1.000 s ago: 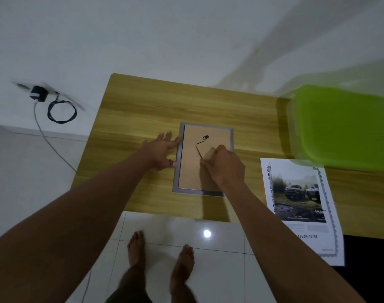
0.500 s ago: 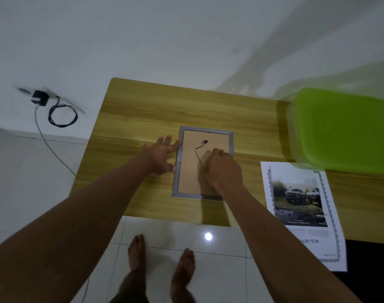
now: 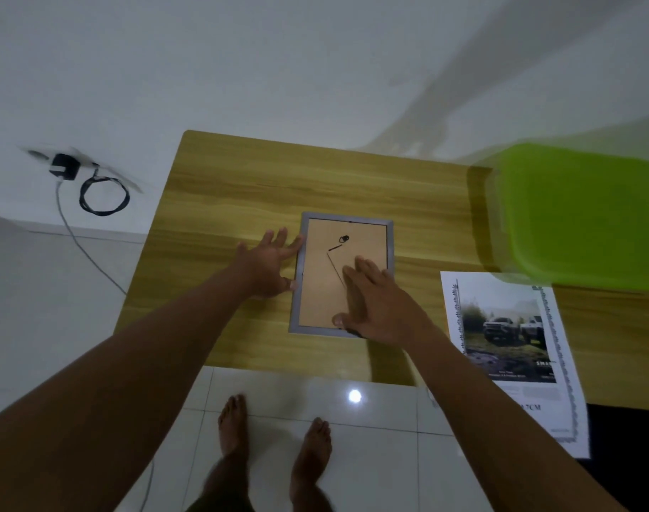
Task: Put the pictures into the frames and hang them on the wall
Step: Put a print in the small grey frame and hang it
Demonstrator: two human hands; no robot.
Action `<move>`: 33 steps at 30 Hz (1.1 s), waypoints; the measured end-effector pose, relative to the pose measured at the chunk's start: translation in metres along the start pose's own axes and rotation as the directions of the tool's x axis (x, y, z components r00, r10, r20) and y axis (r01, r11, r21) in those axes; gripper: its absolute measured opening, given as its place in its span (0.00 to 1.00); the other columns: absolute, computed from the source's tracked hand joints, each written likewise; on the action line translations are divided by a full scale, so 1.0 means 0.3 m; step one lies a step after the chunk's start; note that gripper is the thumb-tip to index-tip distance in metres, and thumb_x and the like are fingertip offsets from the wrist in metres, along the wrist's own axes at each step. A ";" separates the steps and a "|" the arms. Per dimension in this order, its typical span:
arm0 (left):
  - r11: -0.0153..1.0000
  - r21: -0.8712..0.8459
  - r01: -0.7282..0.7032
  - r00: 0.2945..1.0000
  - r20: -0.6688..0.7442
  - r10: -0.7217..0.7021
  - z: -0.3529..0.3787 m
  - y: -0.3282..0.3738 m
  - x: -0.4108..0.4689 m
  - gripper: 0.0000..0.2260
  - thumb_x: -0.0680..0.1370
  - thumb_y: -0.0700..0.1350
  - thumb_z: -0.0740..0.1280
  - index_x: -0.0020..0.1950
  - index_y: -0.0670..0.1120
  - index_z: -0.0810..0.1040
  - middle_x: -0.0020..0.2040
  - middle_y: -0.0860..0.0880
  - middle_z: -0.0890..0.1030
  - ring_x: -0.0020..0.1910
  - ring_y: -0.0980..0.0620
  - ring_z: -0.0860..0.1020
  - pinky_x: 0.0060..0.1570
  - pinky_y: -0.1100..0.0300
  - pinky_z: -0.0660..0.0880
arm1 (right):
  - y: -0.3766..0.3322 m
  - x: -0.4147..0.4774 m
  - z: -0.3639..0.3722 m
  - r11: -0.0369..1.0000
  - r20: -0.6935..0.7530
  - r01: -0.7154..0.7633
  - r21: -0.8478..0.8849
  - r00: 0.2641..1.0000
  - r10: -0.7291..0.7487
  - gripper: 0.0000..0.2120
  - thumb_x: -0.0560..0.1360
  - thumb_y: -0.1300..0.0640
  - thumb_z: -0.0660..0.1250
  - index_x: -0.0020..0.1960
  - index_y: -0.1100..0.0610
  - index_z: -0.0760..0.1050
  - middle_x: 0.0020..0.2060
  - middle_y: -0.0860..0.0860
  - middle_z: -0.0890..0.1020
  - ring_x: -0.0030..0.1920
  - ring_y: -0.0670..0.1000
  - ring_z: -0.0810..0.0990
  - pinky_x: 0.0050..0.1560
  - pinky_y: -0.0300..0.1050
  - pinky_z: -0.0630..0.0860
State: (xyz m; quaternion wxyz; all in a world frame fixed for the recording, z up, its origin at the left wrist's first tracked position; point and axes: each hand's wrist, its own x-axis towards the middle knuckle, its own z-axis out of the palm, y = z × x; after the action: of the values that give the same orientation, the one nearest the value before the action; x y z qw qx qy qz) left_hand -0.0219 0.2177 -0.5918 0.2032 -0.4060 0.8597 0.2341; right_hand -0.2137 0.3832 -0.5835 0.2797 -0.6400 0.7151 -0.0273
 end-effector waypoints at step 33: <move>1.000 0.017 -0.003 0.998 -0.062 0.004 0.005 -0.018 -0.004 0.42 0.73 0.62 0.69 0.77 0.65 0.43 0.79 0.48 0.39 0.78 0.46 0.40 0.71 0.34 0.46 | -0.082 0.072 -0.009 0.993 -0.326 -0.111 -0.034 0.941 0.094 0.25 0.78 0.40 0.61 0.63 0.60 0.71 0.61 0.56 0.74 0.64 0.58 0.71 0.65 0.52 0.70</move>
State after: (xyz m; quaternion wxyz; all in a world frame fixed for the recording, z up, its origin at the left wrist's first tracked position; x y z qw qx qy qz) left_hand -0.0167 0.2163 -0.5936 0.1796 -0.4098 0.8682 0.2145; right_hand -0.1933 0.3579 -0.5792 0.1428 -0.5960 0.7840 -0.0988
